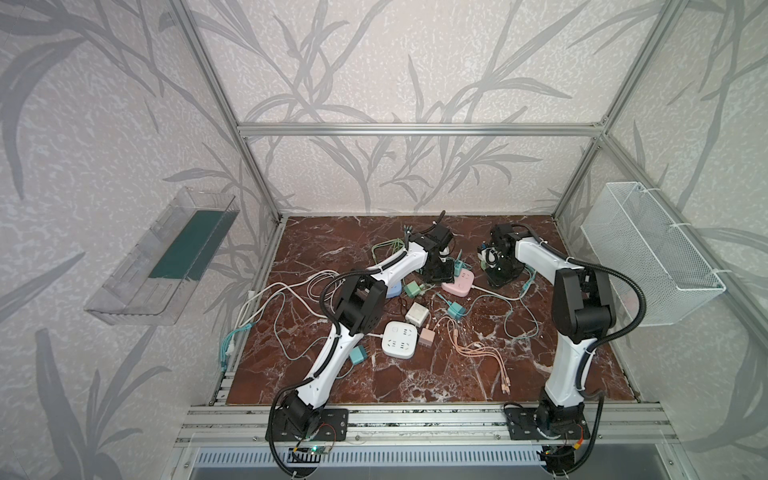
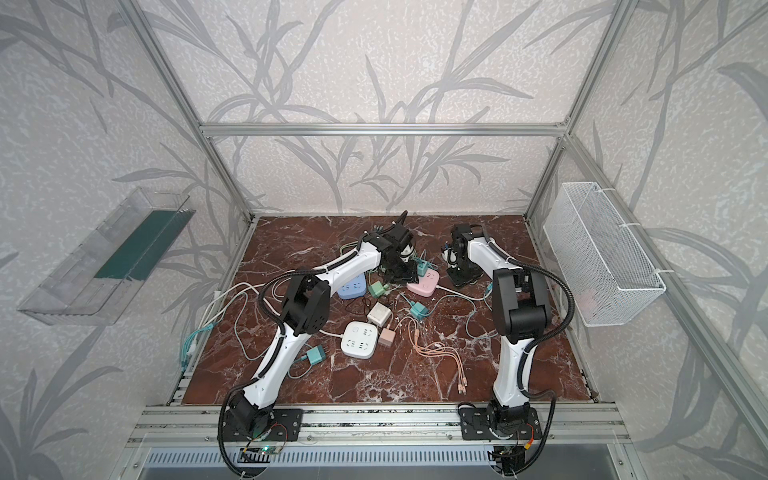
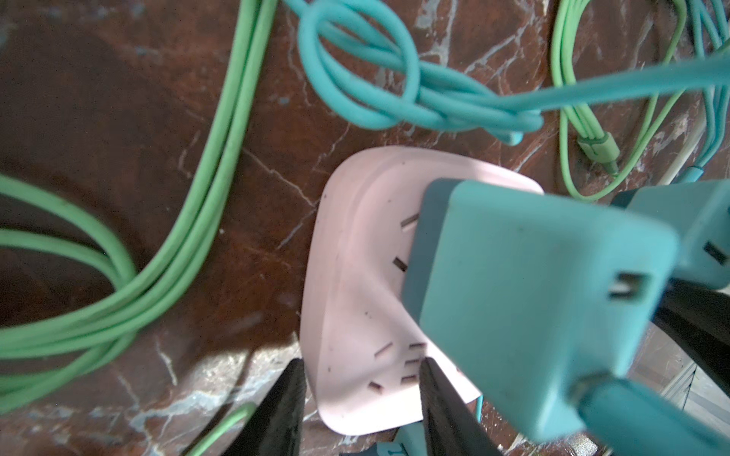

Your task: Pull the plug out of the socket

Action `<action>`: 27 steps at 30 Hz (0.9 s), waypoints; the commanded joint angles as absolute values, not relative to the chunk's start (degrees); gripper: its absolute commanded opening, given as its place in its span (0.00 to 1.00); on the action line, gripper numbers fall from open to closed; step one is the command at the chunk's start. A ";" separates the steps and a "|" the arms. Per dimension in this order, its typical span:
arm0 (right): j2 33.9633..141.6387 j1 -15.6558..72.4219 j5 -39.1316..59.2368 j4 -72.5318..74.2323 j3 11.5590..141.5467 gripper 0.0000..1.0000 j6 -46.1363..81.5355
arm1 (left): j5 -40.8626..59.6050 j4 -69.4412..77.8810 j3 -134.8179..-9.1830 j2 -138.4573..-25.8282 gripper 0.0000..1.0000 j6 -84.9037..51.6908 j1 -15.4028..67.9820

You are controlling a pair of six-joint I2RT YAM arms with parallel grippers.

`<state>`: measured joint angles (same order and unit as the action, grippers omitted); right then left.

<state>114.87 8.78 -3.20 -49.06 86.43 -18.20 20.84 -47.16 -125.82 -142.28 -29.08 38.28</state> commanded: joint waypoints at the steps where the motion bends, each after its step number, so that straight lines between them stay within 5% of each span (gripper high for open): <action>1: 116.59 8.76 -5.09 -52.67 89.70 0.21 -16.62 | 18.07 -48.43 -124.28 -141.35 0.47 -28.09 38.95; 14: 122.45 9.32 -6.28 -56.93 94.79 0.31 -15.92 | 17.08 -48.16 -124.17 -139.14 0.48 -27.60 39.29; 27: 118.87 9.32 -1.33 -55.05 95.26 0.68 -12.62 | 15.31 -46.09 -123.14 -134.88 0.49 -27.86 39.49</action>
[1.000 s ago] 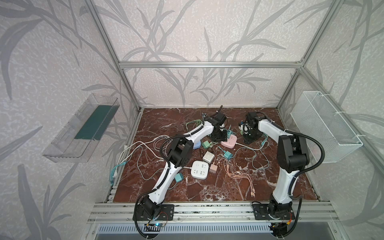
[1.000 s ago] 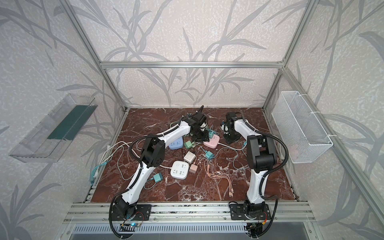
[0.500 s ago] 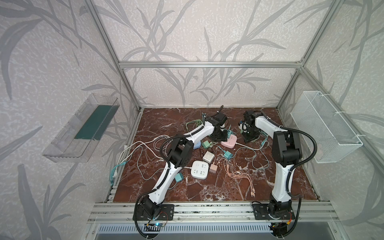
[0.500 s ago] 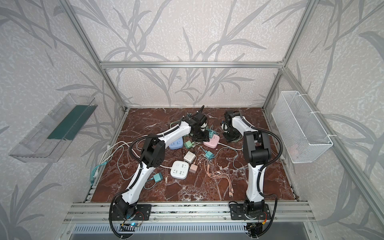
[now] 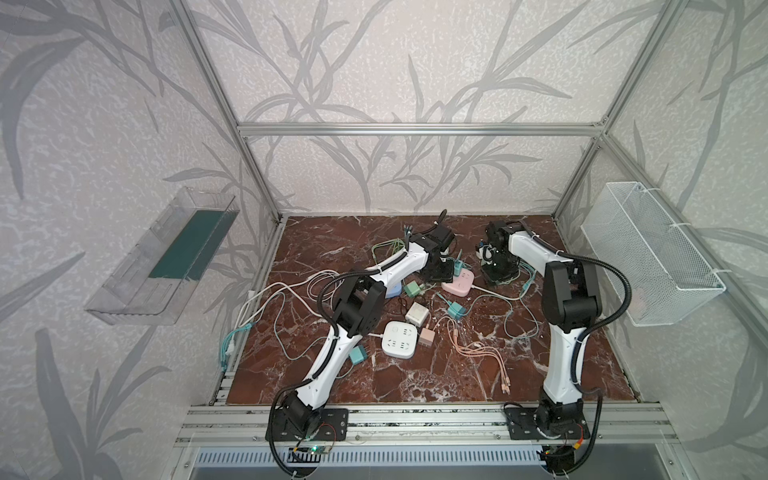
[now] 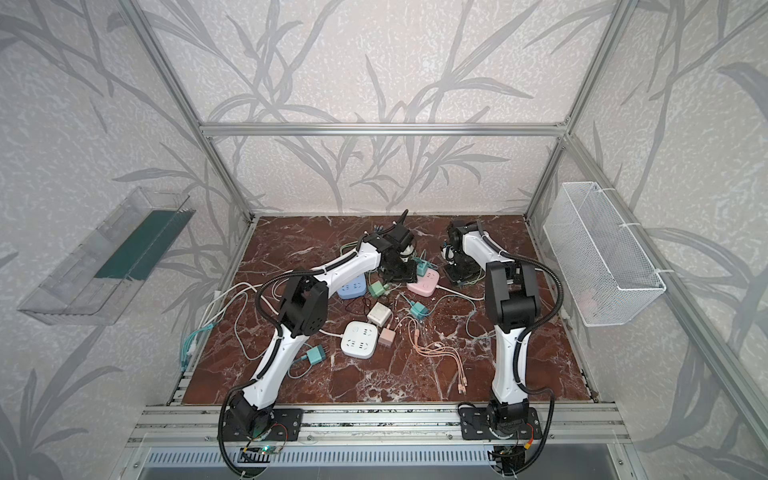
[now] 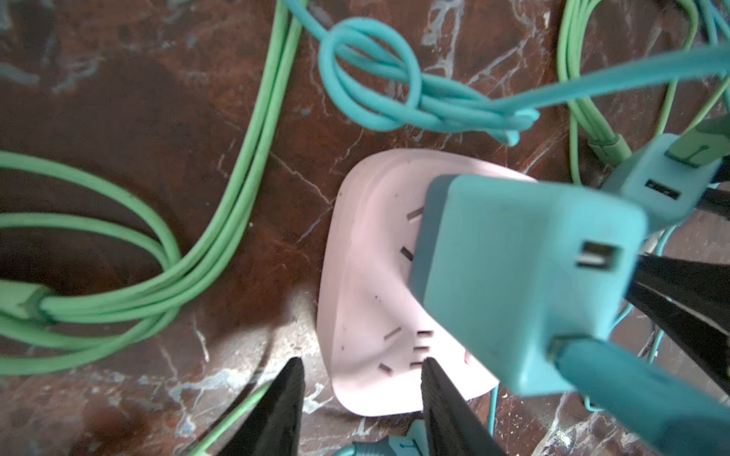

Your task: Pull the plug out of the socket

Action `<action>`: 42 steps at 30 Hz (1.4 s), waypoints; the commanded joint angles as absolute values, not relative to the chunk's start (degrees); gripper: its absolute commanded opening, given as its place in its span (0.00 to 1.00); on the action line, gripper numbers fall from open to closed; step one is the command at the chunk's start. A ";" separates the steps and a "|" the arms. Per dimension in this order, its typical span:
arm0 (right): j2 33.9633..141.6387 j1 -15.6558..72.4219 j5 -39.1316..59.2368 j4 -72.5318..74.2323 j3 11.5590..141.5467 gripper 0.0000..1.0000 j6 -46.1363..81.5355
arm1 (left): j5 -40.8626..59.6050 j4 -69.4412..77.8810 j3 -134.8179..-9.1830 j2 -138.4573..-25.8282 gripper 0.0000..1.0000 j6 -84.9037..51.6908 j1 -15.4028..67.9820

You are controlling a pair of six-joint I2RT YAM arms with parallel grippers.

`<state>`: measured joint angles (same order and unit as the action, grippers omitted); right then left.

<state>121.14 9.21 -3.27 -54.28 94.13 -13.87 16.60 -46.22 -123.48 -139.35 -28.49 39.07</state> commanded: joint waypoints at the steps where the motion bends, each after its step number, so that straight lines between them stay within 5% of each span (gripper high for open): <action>1: 118.82 9.32 -1.32 -55.29 95.48 0.69 -12.50 | 15.14 -46.06 -123.05 -134.66 0.50 -27.86 39.46; 12: 111.43 9.32 2.29 -49.93 90.62 0.75 -9.12 | 12.26 -43.46 -121.38 -130.83 0.49 -27.25 39.90; 21: 110.25 9.23 16.70 -42.82 83.93 0.40 -0.52 | 12.25 -42.92 -123.34 -132.64 0.50 -24.93 41.87; 42: 112.86 9.23 23.16 -30.26 76.73 0.38 12.48 | 5.98 -44.59 -131.31 -142.34 0.50 -21.78 42.55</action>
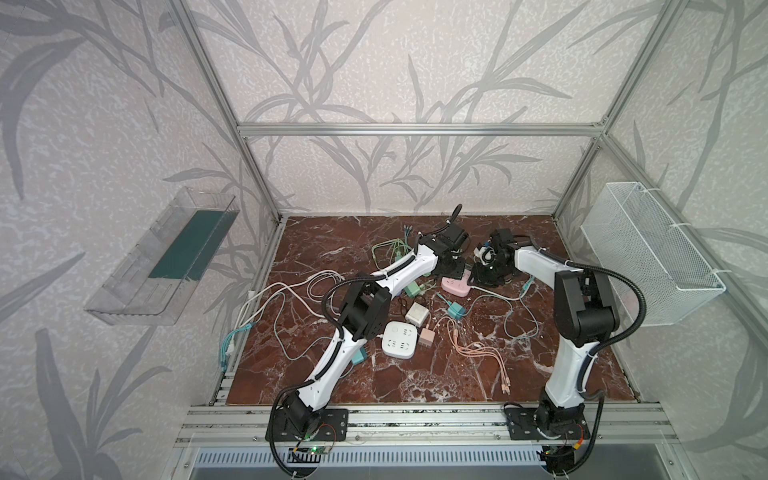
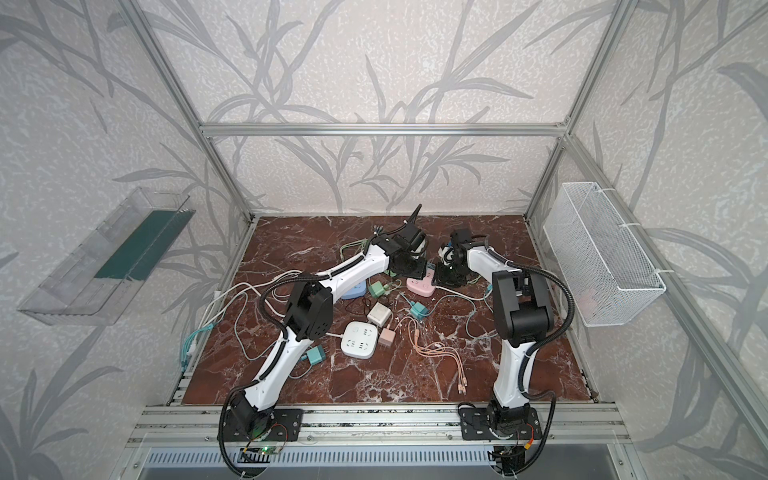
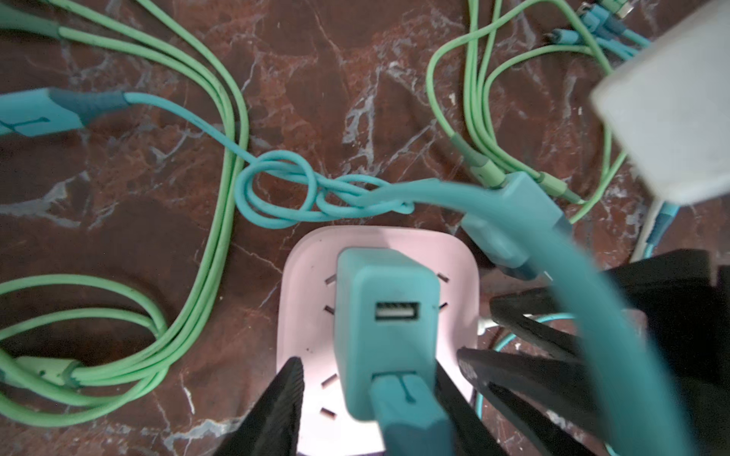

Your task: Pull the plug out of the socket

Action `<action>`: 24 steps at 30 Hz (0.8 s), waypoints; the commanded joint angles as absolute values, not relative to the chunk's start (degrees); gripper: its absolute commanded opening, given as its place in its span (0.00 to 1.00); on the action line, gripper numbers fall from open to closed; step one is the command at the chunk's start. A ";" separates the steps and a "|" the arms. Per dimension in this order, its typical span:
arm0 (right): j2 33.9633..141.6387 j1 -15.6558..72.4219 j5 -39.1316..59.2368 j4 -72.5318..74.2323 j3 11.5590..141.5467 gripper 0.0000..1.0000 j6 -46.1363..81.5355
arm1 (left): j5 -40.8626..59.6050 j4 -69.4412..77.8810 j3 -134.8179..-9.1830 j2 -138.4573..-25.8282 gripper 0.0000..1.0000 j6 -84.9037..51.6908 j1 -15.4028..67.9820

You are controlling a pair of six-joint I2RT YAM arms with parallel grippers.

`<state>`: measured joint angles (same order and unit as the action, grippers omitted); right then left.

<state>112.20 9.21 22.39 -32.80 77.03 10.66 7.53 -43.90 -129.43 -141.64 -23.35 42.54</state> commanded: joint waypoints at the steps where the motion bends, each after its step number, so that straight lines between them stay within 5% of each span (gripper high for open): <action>1: 112.94 9.23 23.12 -29.97 76.68 0.38 12.63 | 6.04 -44.33 -131.39 -142.49 0.50 -21.64 42.61; 24: 114.76 9.23 23.29 -26.63 75.52 0.37 13.27 | 4.65 -40.46 -132.00 -145.54 0.42 -19.56 44.05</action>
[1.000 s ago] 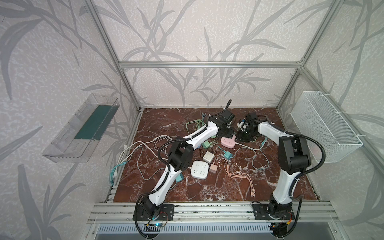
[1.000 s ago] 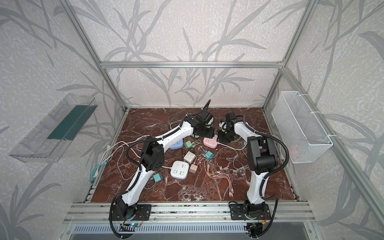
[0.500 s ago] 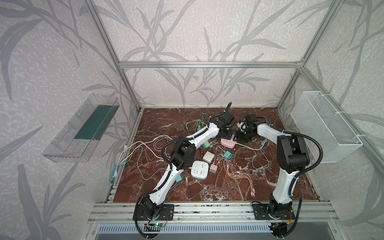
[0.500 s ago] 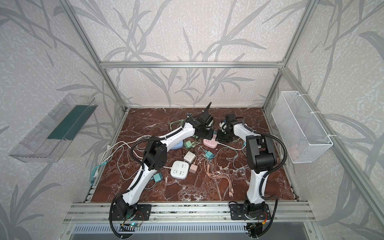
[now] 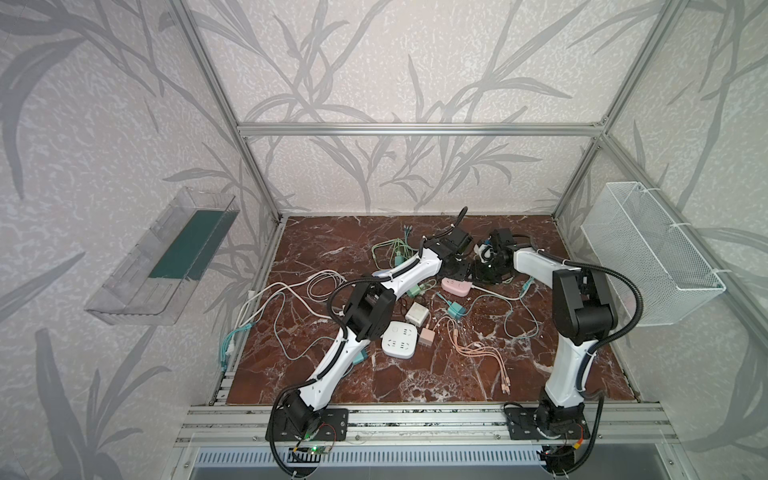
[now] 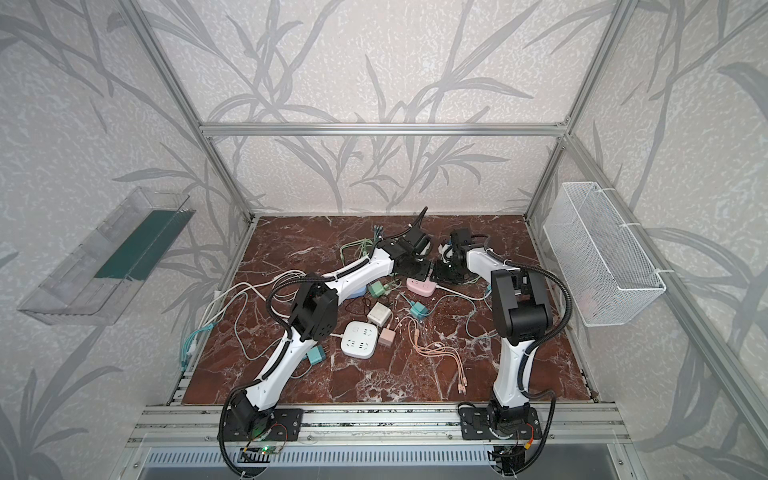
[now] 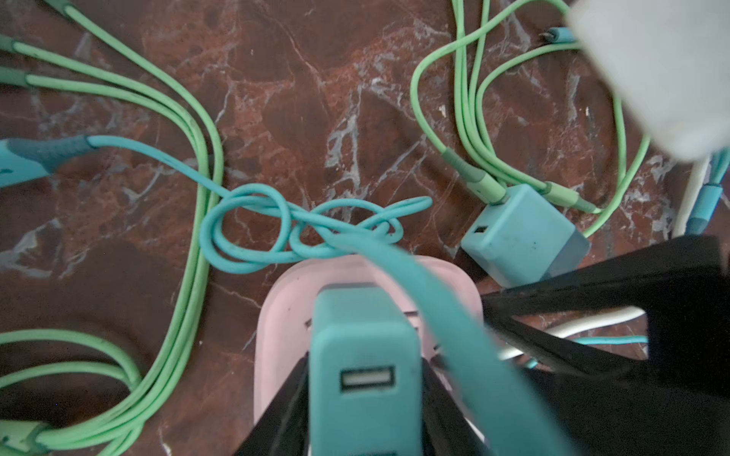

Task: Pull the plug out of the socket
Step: 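Clamp the last teal charger with the left gripper while the right holds the strip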

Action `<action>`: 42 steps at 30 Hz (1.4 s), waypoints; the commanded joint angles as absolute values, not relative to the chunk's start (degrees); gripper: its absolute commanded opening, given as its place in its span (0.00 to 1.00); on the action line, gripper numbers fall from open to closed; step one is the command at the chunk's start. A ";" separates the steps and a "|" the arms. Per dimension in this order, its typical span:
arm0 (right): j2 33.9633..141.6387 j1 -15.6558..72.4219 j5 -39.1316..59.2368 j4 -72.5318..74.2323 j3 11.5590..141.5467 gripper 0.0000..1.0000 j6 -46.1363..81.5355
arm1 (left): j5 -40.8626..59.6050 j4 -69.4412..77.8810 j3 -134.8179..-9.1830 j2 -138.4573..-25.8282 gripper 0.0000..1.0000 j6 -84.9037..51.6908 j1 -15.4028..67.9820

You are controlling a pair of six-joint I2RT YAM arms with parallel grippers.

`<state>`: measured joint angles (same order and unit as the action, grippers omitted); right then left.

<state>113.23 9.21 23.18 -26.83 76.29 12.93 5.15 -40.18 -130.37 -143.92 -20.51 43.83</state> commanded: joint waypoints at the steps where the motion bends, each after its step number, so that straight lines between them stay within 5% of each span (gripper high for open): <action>1: 114.87 9.25 23.25 -26.59 75.37 0.37 13.12 | 4.53 -40.40 -132.01 -145.57 0.41 -19.51 44.14; 23: 116.18 9.49 19.67 -28.47 74.42 0.33 10.47 | 2.26 -41.16 -133.42 -143.22 0.10 -17.93 45.72; 42: 117.94 9.84 15.50 -34.11 77.12 0.31 7.47 | 1.30 -40.19 -133.34 -138.55 0.07 -18.38 45.82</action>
